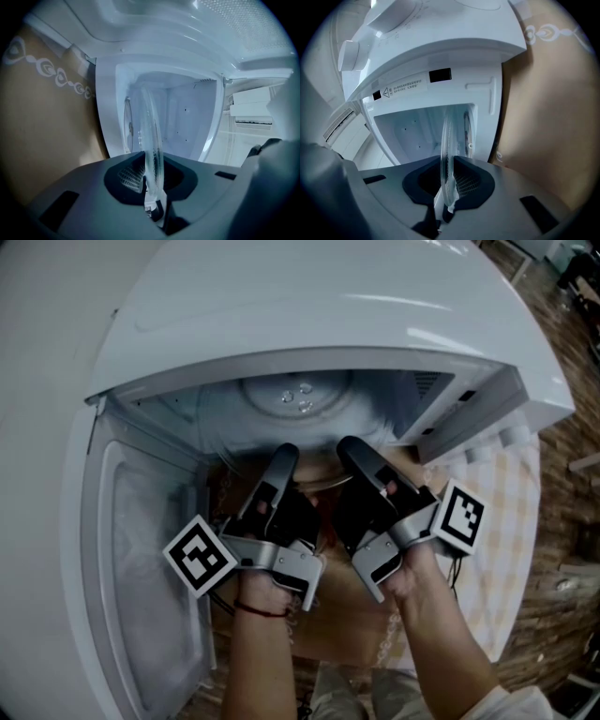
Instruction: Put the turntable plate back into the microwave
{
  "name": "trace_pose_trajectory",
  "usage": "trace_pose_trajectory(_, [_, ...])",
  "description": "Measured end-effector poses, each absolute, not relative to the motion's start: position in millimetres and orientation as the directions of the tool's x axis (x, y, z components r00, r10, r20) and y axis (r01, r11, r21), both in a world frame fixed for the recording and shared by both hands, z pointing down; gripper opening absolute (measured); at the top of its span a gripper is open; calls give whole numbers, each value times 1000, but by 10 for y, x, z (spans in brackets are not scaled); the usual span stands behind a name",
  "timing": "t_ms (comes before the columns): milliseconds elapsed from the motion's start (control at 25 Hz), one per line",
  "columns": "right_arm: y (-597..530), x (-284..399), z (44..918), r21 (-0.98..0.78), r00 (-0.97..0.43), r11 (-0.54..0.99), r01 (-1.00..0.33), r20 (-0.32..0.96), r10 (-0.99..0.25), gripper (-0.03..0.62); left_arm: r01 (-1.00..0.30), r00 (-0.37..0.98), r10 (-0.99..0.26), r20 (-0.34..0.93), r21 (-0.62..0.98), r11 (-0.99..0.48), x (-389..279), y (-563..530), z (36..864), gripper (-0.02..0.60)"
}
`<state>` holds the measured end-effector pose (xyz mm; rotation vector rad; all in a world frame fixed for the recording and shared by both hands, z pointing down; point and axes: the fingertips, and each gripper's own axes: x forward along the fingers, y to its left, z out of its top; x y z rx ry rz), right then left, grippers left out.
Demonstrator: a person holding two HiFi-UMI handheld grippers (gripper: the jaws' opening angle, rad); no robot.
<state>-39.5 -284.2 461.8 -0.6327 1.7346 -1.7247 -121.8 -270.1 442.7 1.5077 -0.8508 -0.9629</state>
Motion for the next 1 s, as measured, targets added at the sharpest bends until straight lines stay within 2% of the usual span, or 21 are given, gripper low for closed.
trace_pose_trajectory(640, [-3006, -414, 4627, -997, -676, 68, 45, -80, -732, 57, -86, 454, -888, -71, 989, -123, -1070, -2722, 4471, 58])
trace_pose_trajectory(1000, [-3080, -438, 4567, -995, -664, 88, 54, -101, -740, 57, -77, 458, -885, -83, 988, -133, -1053, -2793, 4419, 57])
